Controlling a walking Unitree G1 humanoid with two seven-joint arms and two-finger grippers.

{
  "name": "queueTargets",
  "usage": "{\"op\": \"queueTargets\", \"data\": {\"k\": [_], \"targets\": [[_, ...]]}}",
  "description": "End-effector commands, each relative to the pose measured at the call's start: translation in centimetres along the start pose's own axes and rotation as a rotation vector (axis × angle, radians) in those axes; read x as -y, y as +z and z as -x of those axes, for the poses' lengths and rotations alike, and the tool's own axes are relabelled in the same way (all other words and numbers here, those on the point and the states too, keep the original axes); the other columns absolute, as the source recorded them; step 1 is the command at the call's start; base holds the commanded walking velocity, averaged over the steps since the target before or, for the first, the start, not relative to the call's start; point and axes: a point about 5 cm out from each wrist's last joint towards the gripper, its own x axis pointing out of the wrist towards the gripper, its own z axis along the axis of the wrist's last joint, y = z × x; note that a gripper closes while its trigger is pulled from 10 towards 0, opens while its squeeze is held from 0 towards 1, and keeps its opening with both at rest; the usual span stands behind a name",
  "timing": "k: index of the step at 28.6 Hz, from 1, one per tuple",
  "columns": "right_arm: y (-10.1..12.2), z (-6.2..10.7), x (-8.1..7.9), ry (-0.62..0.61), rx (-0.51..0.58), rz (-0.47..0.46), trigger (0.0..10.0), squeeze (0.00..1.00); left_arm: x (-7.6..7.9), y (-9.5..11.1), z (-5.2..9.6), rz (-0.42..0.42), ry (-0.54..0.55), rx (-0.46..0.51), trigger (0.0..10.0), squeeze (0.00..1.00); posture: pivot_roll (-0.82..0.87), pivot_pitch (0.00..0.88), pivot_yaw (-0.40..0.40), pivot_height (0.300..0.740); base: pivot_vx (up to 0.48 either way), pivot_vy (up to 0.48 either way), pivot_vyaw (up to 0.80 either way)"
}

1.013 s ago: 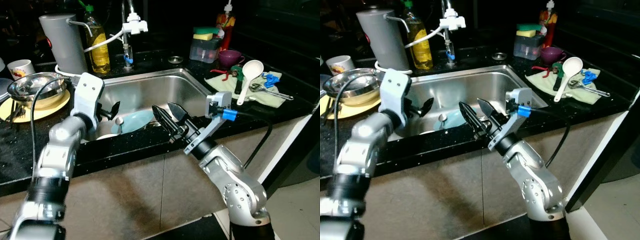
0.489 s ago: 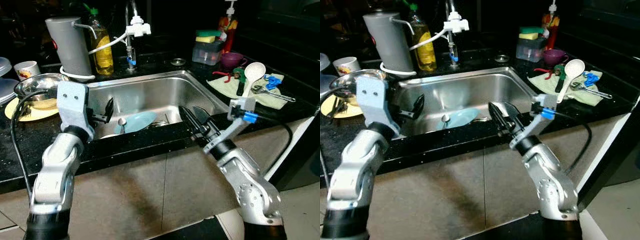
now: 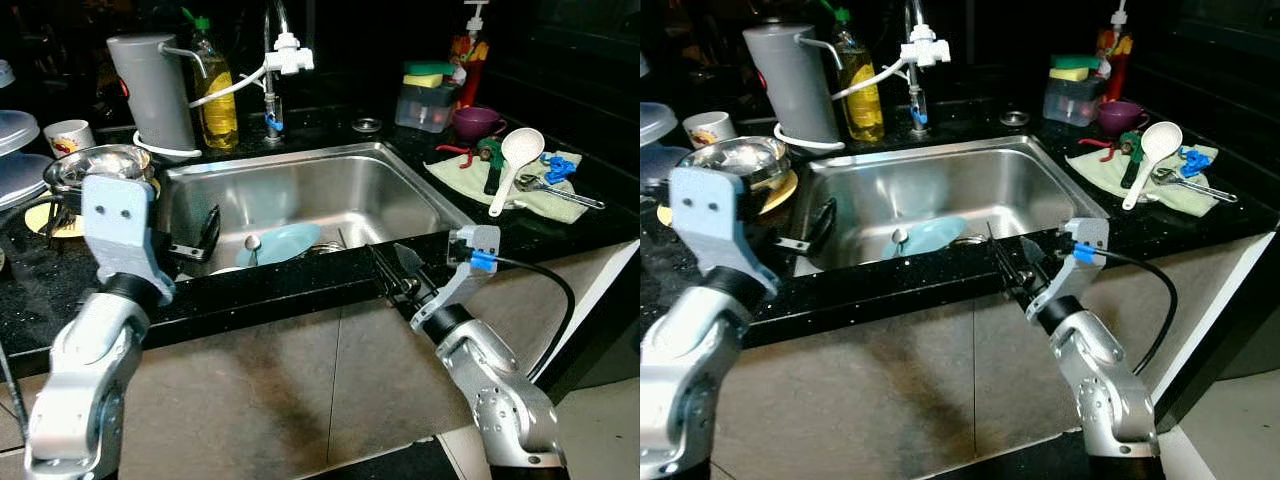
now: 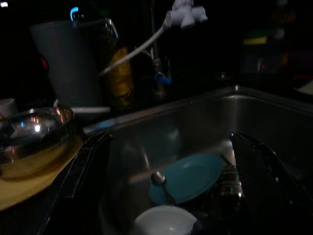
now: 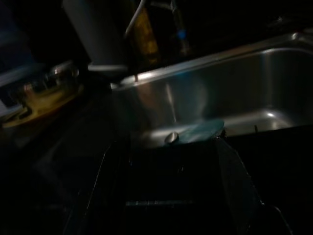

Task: Kitchen organization

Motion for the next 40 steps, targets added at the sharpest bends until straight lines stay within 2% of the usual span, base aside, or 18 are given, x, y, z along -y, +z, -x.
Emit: {"op": "queueTargets", "data": {"k": [1,3,4,8,16,20,24,29,35,36,40], "targets": [[-1.0,0.2,0.1,-0.009,-0.038,0.023,10.0,0.00,0.4,-0.9,0.6,0.011,-0.004,-0.048,10.0,0.00,0.05,0.000,0.006,0.740,0.000,0.000,0.00],[-1.2,0.1,-0.3,0.012,-0.045,0.038,10.0,0.00,1.7,-2.0,1.5,0.042,-0.029,-0.088,10.0,0.00,0.05,0.000,-0.003,0.740,0.000,0.000,0.00],[-1.2,0.1,-0.3,0.012,-0.045,0.038,10.0,0.00,1.7,-2.0,1.5,0.042,-0.029,-0.088,10.0,0.00,0.05,0.000,-0.003,0.740,0.000,0.000,0.00],[-1.5,-0.3,-1.3,0.042,-0.044,0.045,10.0,0.00,3.6,-3.0,2.3,0.079,-0.070,-0.127,10.0,0.00,0.04,0.000,-0.014,0.740,0.000,0.000,0.00],[-2.4,0.2,-1.7,0.051,-0.076,0.114,10.0,0.00,4.2,-4.3,3.5,0.081,-0.081,-0.162,10.0,0.00,0.03,0.000,-0.017,0.740,0.000,0.000,0.00],[-3.7,1.5,-1.1,-0.004,-0.143,0.215,10.0,0.00,5.0,-5.0,4.6,0.050,-0.090,-0.173,10.0,0.00,0.03,0.000,-0.024,0.740,0.000,0.000,0.00],[-3.9,2.5,-0.7,-0.033,-0.166,0.234,10.0,0.00,5.0,-5.2,5.1,0.014,-0.071,-0.187,10.0,0.00,0.03,0.000,-0.033,0.740,-0.124,0.000,0.00],[-3.9,2.9,-0.3,-0.067,-0.167,0.234,10.0,0.00,4.4,-5.5,5.6,-0.006,-0.010,-0.197,10.0,0.00,0.03,0.000,-0.041,0.740,-0.349,0.000,0.00],[-3.8,3.0,-0.4,-0.060,-0.147,0.209,10.0,0.00,4.3,-5.4,6.2,-0.020,0.031,-0.192,10.0,0.00,0.05,0.000,-0.046,0.740,-0.351,0.000,0.00],[-3.5,3.2,-0.6,-0.043,-0.126,0.161,10.0,0.00,4.4,-5.3,6.5,-0.023,0.045,-0.190,10.0,0.00,0.05,0.000,-0.046,0.740,-0.349,0.000,0.00],[-3.1,3.2,-0.8,-0.020,-0.100,0.120,10.0,0.00,4.9,-5.1,6.8,-0.016,0.046,-0.192,10.0,0.00,0.05,0.000,-0.041,0.740,-0.351,0.000,0.00]]}}
